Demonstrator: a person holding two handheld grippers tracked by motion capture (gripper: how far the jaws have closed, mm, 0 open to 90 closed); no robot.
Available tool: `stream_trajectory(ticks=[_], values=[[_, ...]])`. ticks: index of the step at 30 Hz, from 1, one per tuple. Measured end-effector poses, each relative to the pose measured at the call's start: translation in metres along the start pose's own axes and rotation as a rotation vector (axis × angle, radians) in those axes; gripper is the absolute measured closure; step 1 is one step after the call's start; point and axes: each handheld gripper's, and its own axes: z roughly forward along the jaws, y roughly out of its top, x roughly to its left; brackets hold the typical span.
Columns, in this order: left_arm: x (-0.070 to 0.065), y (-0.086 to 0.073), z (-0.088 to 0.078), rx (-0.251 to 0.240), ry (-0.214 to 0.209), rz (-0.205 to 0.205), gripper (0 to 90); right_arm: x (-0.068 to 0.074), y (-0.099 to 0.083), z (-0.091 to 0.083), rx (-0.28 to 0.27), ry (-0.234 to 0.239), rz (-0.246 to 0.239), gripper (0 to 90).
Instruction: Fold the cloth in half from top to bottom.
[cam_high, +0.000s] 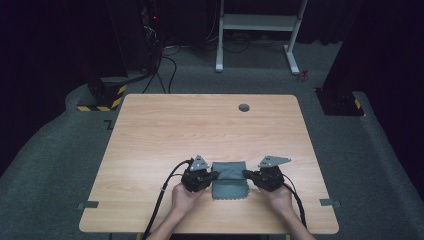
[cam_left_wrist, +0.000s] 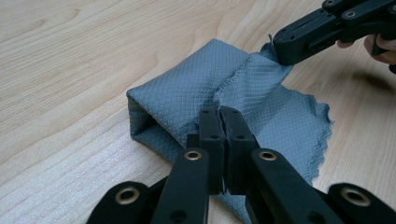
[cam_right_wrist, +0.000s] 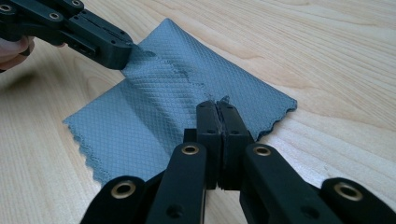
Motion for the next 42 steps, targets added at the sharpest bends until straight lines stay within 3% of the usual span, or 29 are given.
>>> stream_trajectory(ticks=[13, 19, 42], values=[[-0.004, -0.005, -0.002, 0.001, 0.001, -0.001, 87.9, 0.006, -0.007, -0.003, -0.001, 0.01, -0.004, 89.1], [-0.008, -0.008, -0.003, 0.004, -0.01, -0.001, 87.8, 0.012, -0.012, -0.005, 0.003, 0.003, -0.03, 89.0], [-0.02, -0.024, -0.006, 0.038, -0.01, 0.051, 87.8, 0.028, -0.029, -0.007, 0.02, 0.007, -0.062, 88.0]])
